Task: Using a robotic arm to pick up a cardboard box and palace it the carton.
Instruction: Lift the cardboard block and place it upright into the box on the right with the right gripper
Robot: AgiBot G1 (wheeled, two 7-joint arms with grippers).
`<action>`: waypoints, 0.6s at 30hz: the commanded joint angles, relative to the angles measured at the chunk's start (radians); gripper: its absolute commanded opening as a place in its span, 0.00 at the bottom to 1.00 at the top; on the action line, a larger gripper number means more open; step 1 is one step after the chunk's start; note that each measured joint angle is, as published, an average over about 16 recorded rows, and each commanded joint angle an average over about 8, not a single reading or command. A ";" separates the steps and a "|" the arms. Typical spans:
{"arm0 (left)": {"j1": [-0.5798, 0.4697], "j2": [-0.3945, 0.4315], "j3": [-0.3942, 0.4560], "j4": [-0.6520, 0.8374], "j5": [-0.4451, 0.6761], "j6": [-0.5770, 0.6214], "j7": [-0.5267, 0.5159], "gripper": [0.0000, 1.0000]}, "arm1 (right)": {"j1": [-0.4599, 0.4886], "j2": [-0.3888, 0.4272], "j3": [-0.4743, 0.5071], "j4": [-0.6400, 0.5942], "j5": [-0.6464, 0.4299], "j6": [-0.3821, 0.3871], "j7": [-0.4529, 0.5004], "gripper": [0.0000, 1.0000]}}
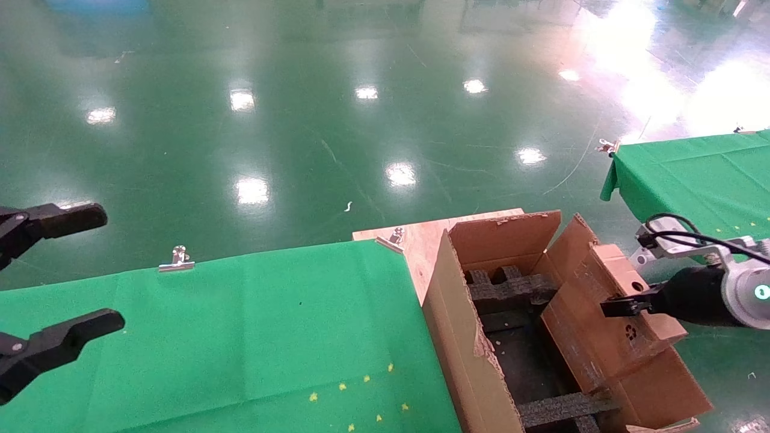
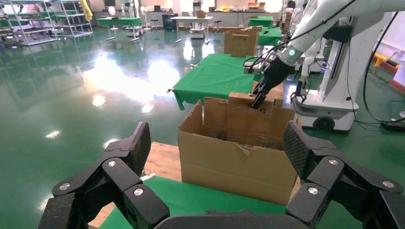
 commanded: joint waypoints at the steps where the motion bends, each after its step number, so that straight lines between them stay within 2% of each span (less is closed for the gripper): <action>1: 0.000 0.000 0.000 0.000 0.000 0.000 0.000 1.00 | -0.008 -0.011 -0.007 0.000 -0.022 0.002 0.030 0.00; 18: 0.000 0.000 0.000 0.000 0.000 0.000 0.000 1.00 | -0.096 -0.127 -0.061 -0.002 -0.241 0.017 0.296 0.00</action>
